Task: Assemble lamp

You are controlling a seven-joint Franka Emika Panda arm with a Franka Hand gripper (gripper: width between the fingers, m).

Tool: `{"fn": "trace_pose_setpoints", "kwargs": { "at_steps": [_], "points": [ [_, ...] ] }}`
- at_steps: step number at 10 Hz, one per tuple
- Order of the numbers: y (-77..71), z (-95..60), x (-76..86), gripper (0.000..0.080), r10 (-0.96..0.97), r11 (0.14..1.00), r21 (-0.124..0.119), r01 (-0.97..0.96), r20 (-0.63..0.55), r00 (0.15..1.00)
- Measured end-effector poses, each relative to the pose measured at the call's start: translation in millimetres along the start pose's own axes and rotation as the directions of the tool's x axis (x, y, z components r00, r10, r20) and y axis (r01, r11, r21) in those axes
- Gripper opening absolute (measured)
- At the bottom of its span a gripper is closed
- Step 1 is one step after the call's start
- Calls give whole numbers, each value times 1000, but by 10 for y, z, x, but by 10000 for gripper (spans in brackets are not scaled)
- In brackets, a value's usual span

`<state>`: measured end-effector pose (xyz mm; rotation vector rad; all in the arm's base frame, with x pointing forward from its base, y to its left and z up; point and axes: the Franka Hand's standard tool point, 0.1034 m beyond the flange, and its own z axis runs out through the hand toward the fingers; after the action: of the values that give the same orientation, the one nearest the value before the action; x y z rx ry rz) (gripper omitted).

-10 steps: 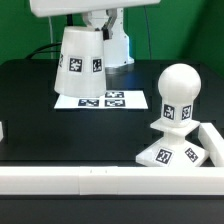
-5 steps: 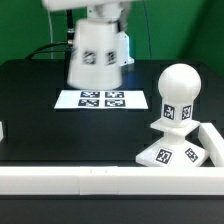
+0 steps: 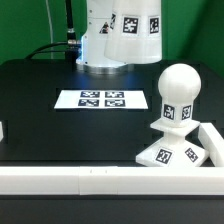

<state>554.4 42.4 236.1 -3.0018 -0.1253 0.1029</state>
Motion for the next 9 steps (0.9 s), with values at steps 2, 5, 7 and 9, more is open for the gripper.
{"fn": "trace_pose_setpoints", "kwargs": {
  "at_steps": [2,5,7,9],
  "points": [
    [-44,-8,13,44,8,1000,4,-8,2,1000],
    [-430,-152,404,44,0,1000,12,1,-39,999],
    [-514,-78,507,44,7,1000,14,-6,-47,999],
    [-520,203,521,44,5,1000,9,-4,-52,999]
  ]
}}
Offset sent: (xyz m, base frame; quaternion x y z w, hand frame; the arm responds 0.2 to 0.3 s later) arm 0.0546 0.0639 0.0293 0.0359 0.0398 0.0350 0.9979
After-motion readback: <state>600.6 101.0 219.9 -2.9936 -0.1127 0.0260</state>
